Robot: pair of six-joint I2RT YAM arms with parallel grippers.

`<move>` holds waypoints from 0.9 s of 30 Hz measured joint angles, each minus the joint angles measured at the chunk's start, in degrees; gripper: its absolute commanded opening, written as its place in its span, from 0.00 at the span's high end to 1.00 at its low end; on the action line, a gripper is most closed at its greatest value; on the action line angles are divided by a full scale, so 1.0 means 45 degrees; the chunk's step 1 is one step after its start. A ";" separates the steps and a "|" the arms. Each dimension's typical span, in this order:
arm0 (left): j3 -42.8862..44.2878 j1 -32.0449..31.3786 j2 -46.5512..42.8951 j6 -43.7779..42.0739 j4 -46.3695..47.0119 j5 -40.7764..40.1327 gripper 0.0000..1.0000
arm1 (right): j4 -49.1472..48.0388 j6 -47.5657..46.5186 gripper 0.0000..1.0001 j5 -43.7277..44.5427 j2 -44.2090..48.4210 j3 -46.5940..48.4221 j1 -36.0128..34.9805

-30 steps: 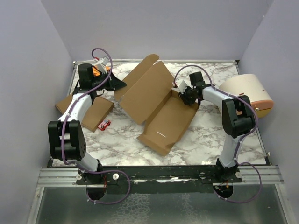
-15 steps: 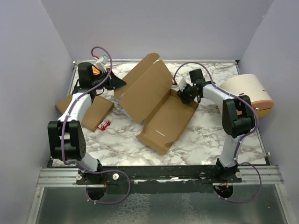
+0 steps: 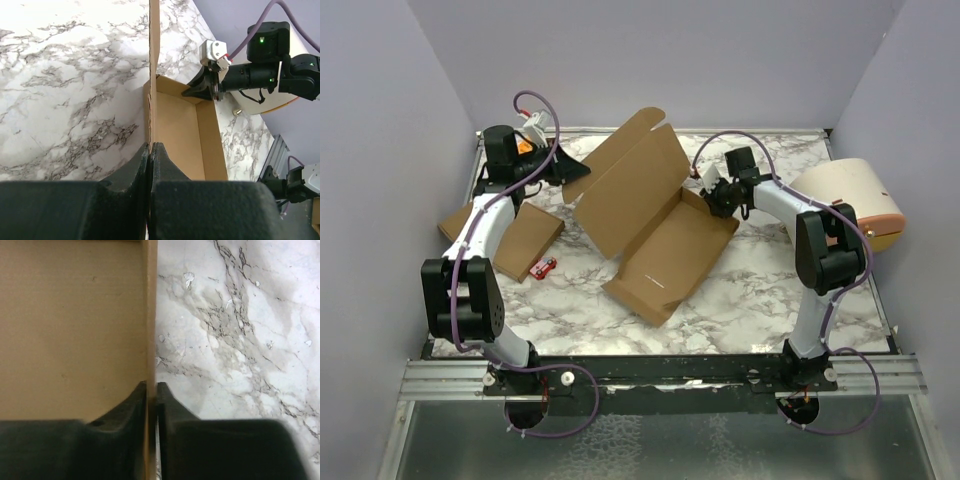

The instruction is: Fold the paper box

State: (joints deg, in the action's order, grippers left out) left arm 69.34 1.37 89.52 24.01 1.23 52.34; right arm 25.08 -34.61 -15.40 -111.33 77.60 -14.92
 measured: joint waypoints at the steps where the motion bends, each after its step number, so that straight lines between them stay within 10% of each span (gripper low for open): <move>1: 0.0126 0.0000 0.0078 -0.0044 0.0015 0.0039 1.00 | -0.0005 0.0083 0.62 -0.0049 0.0000 0.0000 0.0000; 6: 0.0811 -0.0049 0.0563 -0.0549 -0.0029 0.0136 1.00 | 0.0112 0.0287 0.39 -0.0675 0.0000 0.0000 0.0102; 18: 0.2618 -0.0253 0.2098 -0.1744 -0.0772 0.0500 1.00 | 0.0772 0.0583 0.40 -0.3803 0.1690 0.0029 0.1676; 24: 0.2730 -0.0311 0.2142 -0.1933 -0.0947 0.0627 1.00 | 0.1229 -0.0835 0.94 -0.4959 0.3079 -0.0262 0.2191; 27: 0.2822 -0.0350 0.2142 -0.2035 -0.1049 0.0704 1.00 | 0.2186 -0.1914 0.99 -0.5202 0.3458 -0.0486 0.2273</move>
State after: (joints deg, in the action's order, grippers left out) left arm 82.04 -0.21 99.15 14.85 -3.49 55.51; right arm 34.92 -43.22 -38.81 -95.77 75.42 -4.69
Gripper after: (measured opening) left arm 0.019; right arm 0.065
